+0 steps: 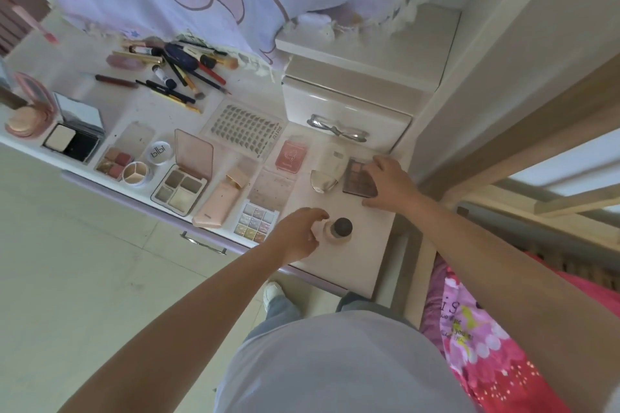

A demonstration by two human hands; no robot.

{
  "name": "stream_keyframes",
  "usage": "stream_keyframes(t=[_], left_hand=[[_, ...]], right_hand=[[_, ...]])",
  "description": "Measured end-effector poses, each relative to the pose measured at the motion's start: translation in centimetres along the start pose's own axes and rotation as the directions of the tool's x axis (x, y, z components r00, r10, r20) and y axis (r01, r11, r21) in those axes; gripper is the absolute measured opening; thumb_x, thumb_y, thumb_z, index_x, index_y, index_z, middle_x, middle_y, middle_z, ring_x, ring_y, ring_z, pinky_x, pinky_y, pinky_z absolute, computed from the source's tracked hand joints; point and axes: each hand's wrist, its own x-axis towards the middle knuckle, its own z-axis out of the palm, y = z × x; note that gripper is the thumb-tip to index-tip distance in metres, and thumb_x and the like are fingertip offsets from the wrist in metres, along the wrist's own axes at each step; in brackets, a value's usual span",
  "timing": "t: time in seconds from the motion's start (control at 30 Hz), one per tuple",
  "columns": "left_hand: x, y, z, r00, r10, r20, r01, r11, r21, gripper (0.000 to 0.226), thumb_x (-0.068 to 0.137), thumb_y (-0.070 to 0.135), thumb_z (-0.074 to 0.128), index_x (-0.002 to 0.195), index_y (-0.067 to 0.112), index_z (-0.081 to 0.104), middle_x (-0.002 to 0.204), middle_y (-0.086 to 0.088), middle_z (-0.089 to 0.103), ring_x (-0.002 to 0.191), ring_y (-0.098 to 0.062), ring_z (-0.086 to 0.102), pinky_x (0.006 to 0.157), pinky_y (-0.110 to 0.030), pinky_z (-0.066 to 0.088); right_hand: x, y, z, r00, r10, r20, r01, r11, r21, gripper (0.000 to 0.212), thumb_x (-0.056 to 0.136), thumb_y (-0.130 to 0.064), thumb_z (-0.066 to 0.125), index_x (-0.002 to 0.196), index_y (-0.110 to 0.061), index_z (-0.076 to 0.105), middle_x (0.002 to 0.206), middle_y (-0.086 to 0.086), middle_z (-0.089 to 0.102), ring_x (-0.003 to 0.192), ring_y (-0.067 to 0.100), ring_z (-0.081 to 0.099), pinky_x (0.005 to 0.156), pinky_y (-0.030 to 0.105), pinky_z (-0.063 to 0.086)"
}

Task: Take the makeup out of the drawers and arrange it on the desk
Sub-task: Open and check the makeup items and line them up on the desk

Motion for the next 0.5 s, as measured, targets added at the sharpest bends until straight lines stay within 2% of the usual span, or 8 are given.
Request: stream_keyframes(t=[0.17,0.3,0.4,0.5], left_hand=[[0.0,-1.3,-2.5,0.998,-0.003,-0.059,0.001,0.999,-0.034,0.044,0.089,0.009,0.053,0.132,0.013,0.043,0.132,-0.004,0.05,0.104,-0.02,0.058,0.09,-0.022,0.039],[1.1,0.0,-5.3,0.995,0.036,-0.096,-0.049,0.99,-0.133,0.049,0.087,0.016,0.059,0.134,0.013,0.042,0.129,-0.002,0.053,0.099,-0.013,0.057,0.077,-0.009,0.036],[1.6,2.5,-7.8,0.995,0.079,-0.063,-0.095,0.946,-0.309,0.067,0.08,0.019,0.07,0.138,0.013,0.037,0.132,-0.001,0.05,0.101,-0.006,0.052,0.087,-0.016,0.042],[1.5,5.1,-10.1,0.984,0.174,-0.025,-0.167,0.876,-0.452,0.077,0.076,0.006,0.072,0.141,0.011,0.031,0.131,0.002,0.05,0.11,-0.008,0.051,0.096,-0.027,0.047]], right_hand=[[-0.9,-0.4,-0.3,1.0,0.021,-0.018,-0.02,0.997,0.075,0.062,0.074,-0.029,0.07,0.128,-0.012,0.044,0.13,0.012,0.043,0.123,0.029,0.034,0.097,0.031,0.034],[-3.5,-0.9,-2.7,0.998,0.003,-0.056,0.01,0.973,0.23,0.056,0.074,-0.026,0.073,0.123,-0.011,0.051,0.121,0.009,0.054,0.113,0.024,0.048,0.086,0.025,0.035],[-5.6,-2.0,-6.1,0.992,-0.026,-0.12,0.067,0.934,0.351,0.051,0.076,-0.021,0.073,0.122,-0.011,0.052,0.118,0.006,0.055,0.109,0.021,0.051,0.082,0.02,0.038],[-7.1,-3.5,-9.3,0.979,-0.062,-0.193,0.136,0.909,0.395,0.047,0.075,-0.018,0.074,0.118,-0.013,0.055,0.111,0.002,0.056,0.101,0.015,0.052,0.08,0.016,0.04]])
